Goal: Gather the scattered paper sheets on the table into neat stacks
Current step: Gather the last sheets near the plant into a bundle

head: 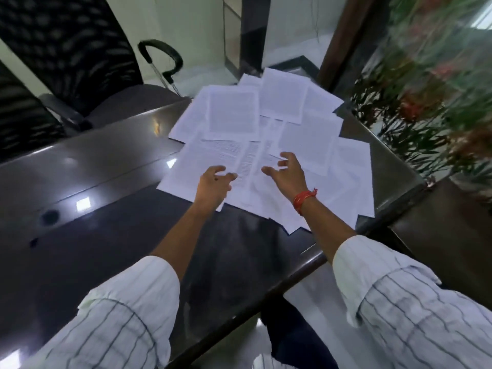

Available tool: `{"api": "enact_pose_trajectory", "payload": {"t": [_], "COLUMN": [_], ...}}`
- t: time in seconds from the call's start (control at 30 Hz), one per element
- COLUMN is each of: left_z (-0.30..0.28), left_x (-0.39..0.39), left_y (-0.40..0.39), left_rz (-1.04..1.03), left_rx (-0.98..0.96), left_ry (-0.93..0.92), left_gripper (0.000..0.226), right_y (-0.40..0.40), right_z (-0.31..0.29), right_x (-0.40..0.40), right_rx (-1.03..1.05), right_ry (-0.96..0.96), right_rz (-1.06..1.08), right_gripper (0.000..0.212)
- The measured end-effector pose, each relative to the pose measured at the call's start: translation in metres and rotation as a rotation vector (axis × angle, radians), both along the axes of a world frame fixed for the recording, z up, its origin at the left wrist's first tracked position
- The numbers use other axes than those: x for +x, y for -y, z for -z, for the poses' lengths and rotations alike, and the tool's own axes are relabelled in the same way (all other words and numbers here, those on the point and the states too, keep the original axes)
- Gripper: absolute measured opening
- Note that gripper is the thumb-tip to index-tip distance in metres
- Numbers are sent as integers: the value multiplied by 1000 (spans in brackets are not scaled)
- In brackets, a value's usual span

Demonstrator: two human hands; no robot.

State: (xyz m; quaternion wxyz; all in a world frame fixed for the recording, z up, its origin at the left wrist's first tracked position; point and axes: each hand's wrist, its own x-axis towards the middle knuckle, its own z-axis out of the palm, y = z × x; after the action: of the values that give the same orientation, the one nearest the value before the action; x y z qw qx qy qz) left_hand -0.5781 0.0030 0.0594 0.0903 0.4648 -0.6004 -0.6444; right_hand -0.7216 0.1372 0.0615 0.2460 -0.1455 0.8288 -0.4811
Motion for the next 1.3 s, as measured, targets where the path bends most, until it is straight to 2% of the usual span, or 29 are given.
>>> {"api": "enact_pose_trajectory", "payload": {"t": [0.1, 0.2, 0.33, 0.47, 0.57, 0.7, 0.77, 0.83, 0.97, 1.07, 1.13, 1.2, 1.3], "left_z": [44, 62, 63, 60, 60, 61, 64, 65, 65, 69, 70, 67, 63], "left_x": [-48, -89, -124, -145, -148, -139, -136, -132, -130, -129, -125, -121, -108], "left_y": [-33, -76, -101, -107, -108, -100, -92, -85, -75, -74, -74, -74, -80], "left_rz": [97, 68, 27, -5, -38, -302, -355, -393, -346, -269, -289, -376, -445], "left_rx": [34, 32, -11, -20, -16, 67, 104, 152, 148, 101, 164, 293, 427], "left_ry": [203, 354, 509, 624, 601, 454, 401, 346, 306, 325, 267, 167, 70], "left_gripper": [64, 75, 88, 90, 100, 83, 75, 76, 87, 64, 57, 57, 41], "right_y": [-30, -59, -68, -68, -77, -91, -97, -99, -97, -92, -90, -89, -88], "right_z": [43, 72, 83, 98, 98, 92, 91, 87, 73, 64, 60, 56, 47], "right_x": [-52, -100, -139, -140, -117, -83, -67, -52, -27, -17, -14, -15, -23], "right_rx": [261, 538, 694, 941, 1006, 1001, 1002, 990, 934, 856, 735, 612, 247], "right_ry": [-12, -78, -188, -337, -431, -408, -402, -356, -271, -164, -45, 77, 480], "right_rz": [-34, -54, -166, -514, -528, -508, -515, -517, -458, -385, -182, 111, 590], "right_gripper": [74, 86, 105, 100, 89, 82, 78, 74, 65, 64, 64, 71, 77]}}
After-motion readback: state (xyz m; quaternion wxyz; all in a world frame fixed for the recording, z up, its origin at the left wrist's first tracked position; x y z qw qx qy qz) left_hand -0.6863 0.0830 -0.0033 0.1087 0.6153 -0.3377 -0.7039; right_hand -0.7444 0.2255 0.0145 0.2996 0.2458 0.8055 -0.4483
